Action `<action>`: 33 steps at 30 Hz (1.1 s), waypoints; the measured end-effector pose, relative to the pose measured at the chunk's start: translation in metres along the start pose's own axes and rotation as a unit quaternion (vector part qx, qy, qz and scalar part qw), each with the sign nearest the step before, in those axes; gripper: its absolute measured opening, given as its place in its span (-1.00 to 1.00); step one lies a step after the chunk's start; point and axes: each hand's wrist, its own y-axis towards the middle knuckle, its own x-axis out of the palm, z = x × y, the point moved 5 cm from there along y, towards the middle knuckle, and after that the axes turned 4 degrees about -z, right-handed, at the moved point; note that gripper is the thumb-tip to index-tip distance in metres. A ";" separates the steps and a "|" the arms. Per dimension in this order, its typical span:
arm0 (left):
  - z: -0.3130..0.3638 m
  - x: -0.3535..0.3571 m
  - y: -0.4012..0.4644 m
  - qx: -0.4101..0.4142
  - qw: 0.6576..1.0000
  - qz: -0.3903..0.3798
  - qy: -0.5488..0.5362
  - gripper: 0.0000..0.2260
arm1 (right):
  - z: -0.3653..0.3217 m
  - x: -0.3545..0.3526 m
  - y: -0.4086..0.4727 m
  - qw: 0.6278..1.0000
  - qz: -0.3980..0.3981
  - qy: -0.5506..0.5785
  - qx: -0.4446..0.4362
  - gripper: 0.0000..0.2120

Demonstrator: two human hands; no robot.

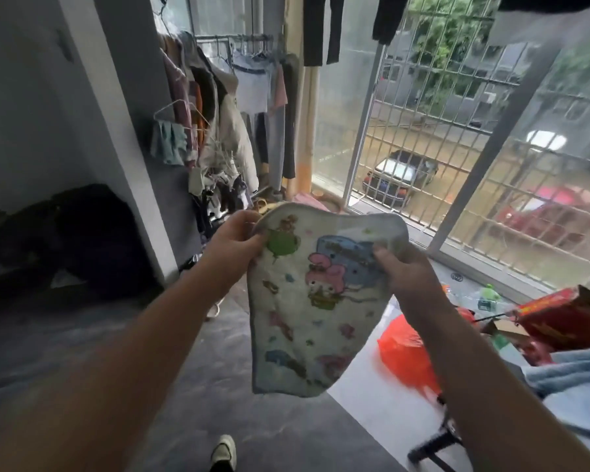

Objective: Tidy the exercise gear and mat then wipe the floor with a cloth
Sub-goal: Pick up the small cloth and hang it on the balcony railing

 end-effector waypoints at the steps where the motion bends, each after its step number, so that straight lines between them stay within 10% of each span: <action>1: 0.004 -0.007 0.026 0.020 1.000 -0.006 0.011 -0.91 | -0.004 0.007 0.021 1.000 0.010 -0.004 -0.007 -0.84; 13: 0.060 0.005 0.337 0.073 0.993 -0.088 0.016 -0.93 | -0.039 -0.020 0.254 0.981 0.169 -0.086 -0.050 -0.86; 33: 0.107 0.334 0.790 0.127 0.981 -0.139 -0.053 -0.95 | -0.091 -0.301 0.685 0.954 0.247 -0.078 -0.153 -0.91</action>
